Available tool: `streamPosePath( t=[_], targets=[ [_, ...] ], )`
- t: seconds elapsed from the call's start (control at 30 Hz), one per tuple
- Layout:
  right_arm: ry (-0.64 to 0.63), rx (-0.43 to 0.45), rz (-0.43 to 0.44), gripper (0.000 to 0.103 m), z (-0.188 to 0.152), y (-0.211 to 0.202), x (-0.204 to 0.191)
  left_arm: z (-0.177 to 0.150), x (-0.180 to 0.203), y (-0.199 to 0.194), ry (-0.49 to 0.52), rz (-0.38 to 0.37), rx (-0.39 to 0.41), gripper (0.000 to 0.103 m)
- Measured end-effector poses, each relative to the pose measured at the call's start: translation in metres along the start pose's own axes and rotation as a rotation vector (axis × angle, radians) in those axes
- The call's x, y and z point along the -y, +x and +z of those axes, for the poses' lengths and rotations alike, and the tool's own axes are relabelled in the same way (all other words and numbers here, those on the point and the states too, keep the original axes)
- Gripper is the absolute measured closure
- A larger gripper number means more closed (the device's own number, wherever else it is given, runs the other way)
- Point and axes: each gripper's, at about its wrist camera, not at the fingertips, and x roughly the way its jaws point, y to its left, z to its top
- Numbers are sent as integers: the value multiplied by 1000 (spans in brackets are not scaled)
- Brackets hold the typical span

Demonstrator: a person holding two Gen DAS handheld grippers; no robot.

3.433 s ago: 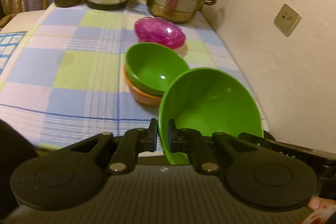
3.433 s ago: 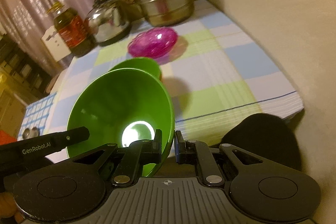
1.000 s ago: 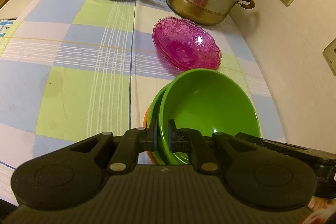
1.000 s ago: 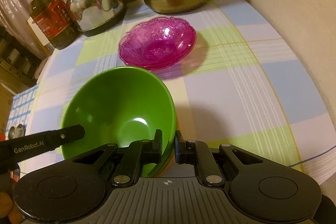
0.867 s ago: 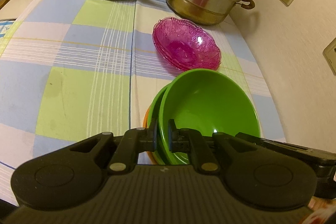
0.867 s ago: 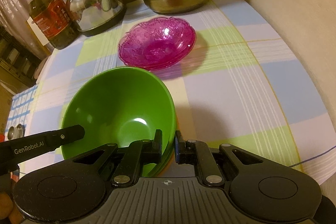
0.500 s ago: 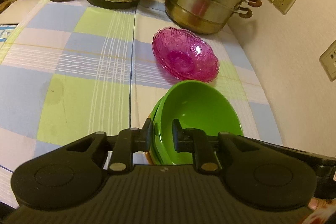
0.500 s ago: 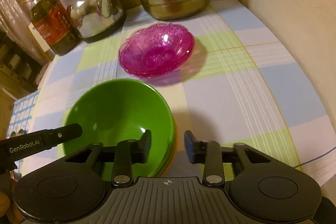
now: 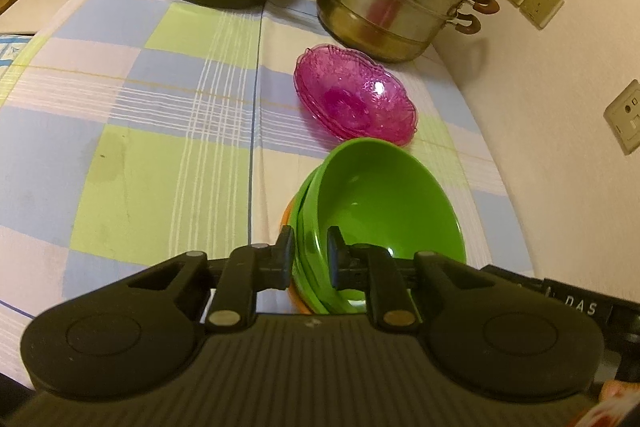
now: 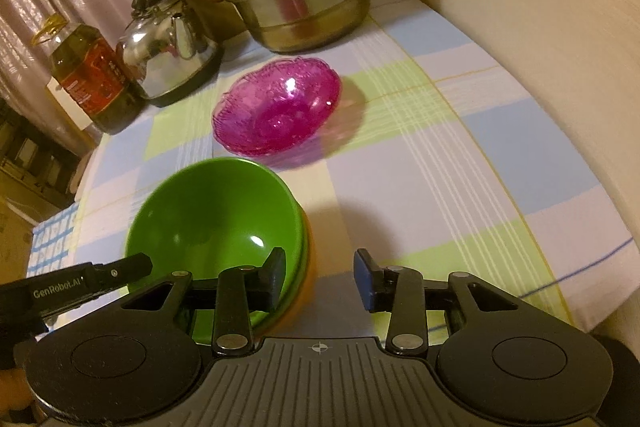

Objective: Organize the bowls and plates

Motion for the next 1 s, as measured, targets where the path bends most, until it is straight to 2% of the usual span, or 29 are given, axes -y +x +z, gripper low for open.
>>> streamPosePath(
  t=[0.27,0.4,0.53,0.67,0.83,1.0],
  targets=[
    [5,-7,14,65,-6,-8,3,-2,-1,1,-10,-2,-7,90],
    [-4,1,13,65,-10,-12,3,-4,0,-12,-22,-13,19,90],
    [-22,-5,13,65,-15,-16,1,-11,-3,-28,-43,-27,40,78],
    [-24,-14,21,64,-20,-21,-1,-21,-7,-37,-58,-14,33,72],
    [-40,-21,17,64,-29,-27,-3,-38,-11,-42,-55,8,5,72],
    [-64,-36,7,64,-39,-30,-5,-55,-8,-45,-7,30,-16,72]
  ],
)
